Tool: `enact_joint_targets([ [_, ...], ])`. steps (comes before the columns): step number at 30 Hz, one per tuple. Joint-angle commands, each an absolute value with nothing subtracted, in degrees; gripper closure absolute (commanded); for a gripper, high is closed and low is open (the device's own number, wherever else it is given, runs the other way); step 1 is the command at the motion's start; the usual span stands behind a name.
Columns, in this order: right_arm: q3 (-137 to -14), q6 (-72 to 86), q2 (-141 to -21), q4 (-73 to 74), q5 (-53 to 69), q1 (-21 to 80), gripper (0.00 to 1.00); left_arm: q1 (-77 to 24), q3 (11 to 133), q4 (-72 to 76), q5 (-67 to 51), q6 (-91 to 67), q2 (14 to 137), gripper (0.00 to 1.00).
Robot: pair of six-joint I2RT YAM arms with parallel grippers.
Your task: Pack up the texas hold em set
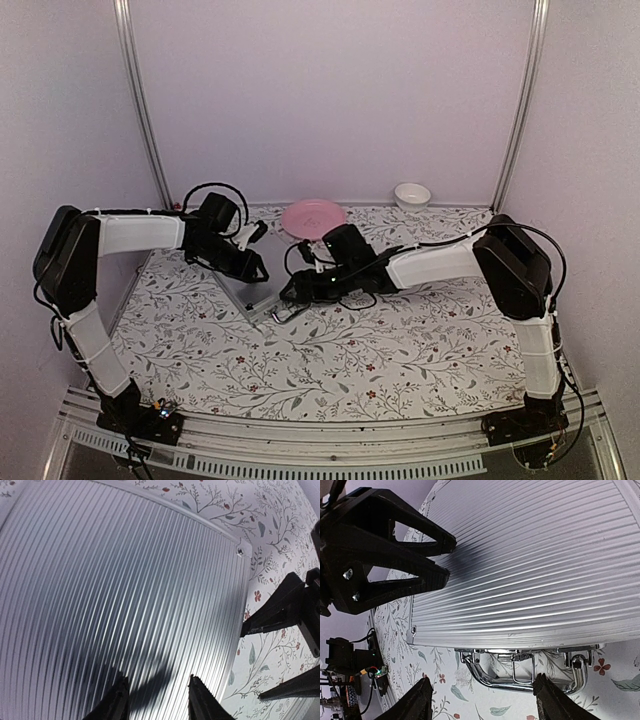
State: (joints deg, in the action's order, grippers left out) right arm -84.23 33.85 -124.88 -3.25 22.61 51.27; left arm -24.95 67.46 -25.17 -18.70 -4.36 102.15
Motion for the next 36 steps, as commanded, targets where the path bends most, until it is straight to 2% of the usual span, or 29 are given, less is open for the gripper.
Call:
enact_joint_targets([
  [1, -84.96, 32.54, -126.03, -1.66, 21.49, 51.06, 0.3, -25.49, 67.46, -27.69, -16.92, -3.6, 103.23, 0.59],
  [14, -88.56, 31.12, -130.55, 0.65, 22.65, 51.14, 0.3, -25.58, 67.59, -27.69, -16.81, -3.52, 103.45, 0.59],
  [36, -88.48, 33.45, -129.11, -2.48, 31.51, 51.16, 0.31, -25.58, 67.68, -27.8, -16.6, -3.43, 103.27, 0.59],
])
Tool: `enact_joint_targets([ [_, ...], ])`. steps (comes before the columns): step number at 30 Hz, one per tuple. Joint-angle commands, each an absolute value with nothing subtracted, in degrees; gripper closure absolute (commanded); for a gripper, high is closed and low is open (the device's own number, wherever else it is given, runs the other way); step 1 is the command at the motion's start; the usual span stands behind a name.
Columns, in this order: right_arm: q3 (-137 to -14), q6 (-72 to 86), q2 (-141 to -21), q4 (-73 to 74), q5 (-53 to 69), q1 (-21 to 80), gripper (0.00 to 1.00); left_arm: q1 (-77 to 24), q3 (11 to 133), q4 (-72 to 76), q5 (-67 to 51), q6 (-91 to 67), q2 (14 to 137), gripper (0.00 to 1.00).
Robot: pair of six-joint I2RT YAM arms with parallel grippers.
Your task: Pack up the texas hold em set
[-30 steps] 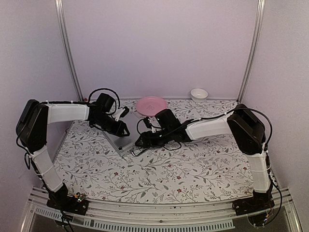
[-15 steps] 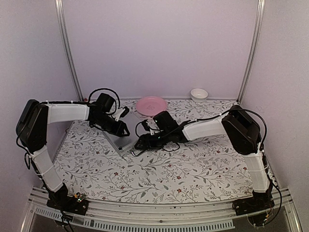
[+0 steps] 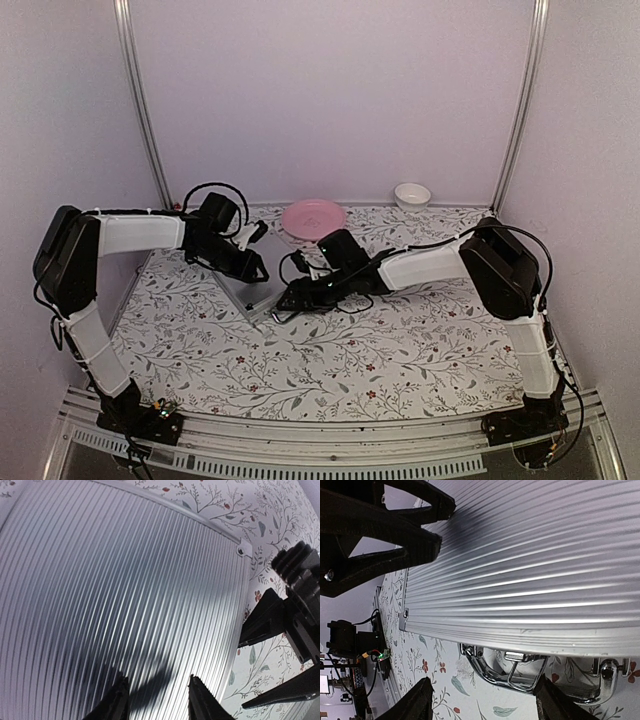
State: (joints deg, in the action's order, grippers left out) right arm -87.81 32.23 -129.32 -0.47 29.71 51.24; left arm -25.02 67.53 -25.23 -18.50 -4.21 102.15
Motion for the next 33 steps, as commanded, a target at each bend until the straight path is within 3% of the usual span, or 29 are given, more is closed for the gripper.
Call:
enact_joint_targets([
  [1, -88.32, 33.78, -129.02, -3.16, 31.55, 51.22, 0.31, -25.58, 67.69, -27.78, -16.61, -3.43, 103.27, 0.59],
  [33, -88.21, 38.55, -129.29, -10.23, 30.15, 51.17, 0.32, -25.66, 67.85, -28.0, -16.71, -3.34, 103.45, 0.59],
])
